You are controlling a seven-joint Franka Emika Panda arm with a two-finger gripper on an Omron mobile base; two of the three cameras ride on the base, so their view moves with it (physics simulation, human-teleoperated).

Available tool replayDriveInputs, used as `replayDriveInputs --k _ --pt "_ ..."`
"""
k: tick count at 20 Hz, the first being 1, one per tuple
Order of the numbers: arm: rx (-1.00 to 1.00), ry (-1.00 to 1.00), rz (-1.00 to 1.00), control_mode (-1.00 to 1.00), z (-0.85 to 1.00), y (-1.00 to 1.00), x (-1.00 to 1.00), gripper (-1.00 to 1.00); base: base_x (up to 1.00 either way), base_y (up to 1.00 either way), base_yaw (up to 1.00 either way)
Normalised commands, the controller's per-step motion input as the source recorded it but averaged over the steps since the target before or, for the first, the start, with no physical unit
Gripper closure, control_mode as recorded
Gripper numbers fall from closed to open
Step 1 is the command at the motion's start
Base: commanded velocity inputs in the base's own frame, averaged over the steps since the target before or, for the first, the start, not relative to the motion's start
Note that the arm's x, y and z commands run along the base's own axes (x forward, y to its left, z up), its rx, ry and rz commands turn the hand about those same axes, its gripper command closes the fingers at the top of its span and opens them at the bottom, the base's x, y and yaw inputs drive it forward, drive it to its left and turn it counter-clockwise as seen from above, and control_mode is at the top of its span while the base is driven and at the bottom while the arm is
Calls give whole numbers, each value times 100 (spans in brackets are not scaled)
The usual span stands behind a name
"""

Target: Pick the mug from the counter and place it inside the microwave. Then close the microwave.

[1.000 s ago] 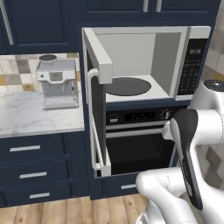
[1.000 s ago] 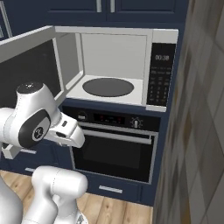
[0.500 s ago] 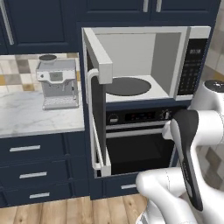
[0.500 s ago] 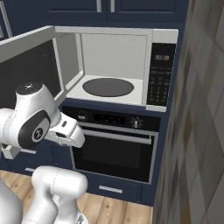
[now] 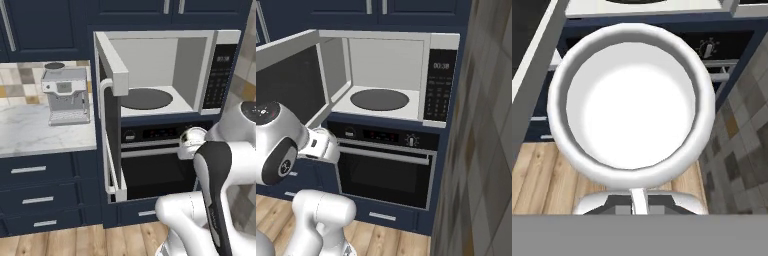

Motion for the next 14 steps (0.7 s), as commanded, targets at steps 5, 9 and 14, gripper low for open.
replayDriveInputs --k 5,9,14 --pt "3 -9 15 -100 45 5 0 100 0 0 0" --pt "1 -8 14 -100 21 0 0 100 0 0 0" --pt "0 -4 5 -100 25 0 9 100 0 0 0"
